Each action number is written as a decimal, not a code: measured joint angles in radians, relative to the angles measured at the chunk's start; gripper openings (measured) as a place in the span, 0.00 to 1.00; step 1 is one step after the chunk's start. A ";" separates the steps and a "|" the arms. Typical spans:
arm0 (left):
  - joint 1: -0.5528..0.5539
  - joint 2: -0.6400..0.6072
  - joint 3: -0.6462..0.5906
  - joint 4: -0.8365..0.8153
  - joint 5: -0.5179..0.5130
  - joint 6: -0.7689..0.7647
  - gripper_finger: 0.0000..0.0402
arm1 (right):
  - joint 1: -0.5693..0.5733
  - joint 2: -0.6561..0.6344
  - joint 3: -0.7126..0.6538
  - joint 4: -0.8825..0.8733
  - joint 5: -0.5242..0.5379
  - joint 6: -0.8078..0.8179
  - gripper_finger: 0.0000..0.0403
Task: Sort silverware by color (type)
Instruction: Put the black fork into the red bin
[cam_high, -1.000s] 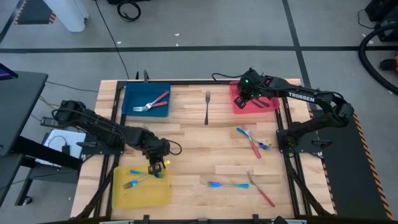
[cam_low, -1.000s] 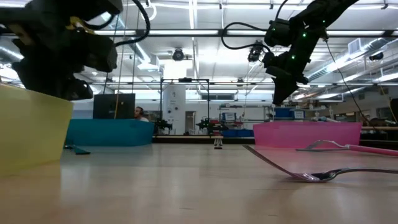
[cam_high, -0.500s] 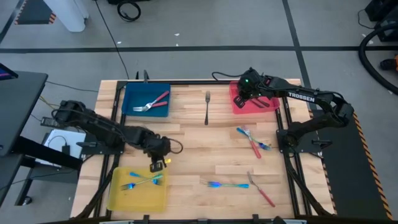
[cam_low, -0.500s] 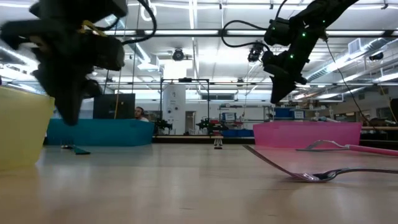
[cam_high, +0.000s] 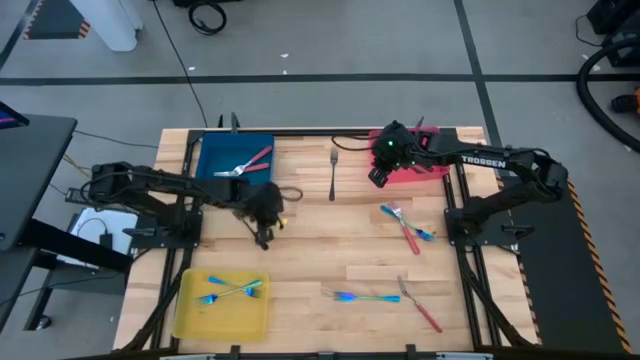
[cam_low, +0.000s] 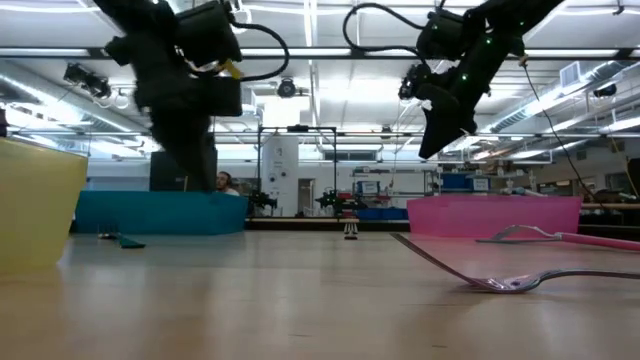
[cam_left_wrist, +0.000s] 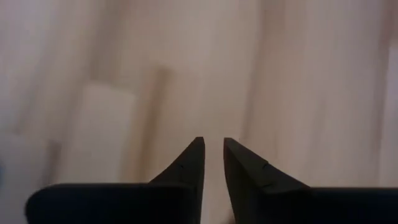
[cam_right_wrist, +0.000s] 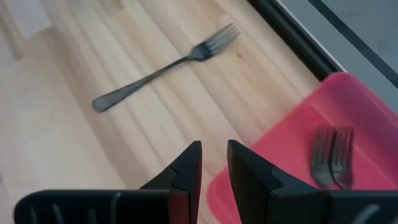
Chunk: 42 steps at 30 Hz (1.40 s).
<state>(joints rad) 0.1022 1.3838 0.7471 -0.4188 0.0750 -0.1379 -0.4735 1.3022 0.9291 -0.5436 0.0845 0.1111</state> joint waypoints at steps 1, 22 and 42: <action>0.017 0.000 0.000 0.025 0.000 -0.002 0.16 | 0.009 0.000 0.000 0.006 0.000 0.002 0.21; 0.216 0.027 0.001 0.818 -0.160 -0.222 0.26 | 0.065 0.000 0.000 0.065 0.161 0.072 0.21; 0.318 0.562 0.630 0.318 0.011 -0.304 0.26 | 0.064 0.000 0.000 0.105 0.310 0.159 0.21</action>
<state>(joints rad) 0.4201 1.9456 1.3773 -0.1009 0.0858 -0.4416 -0.4099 1.3022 0.9291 -0.4382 0.3947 0.2703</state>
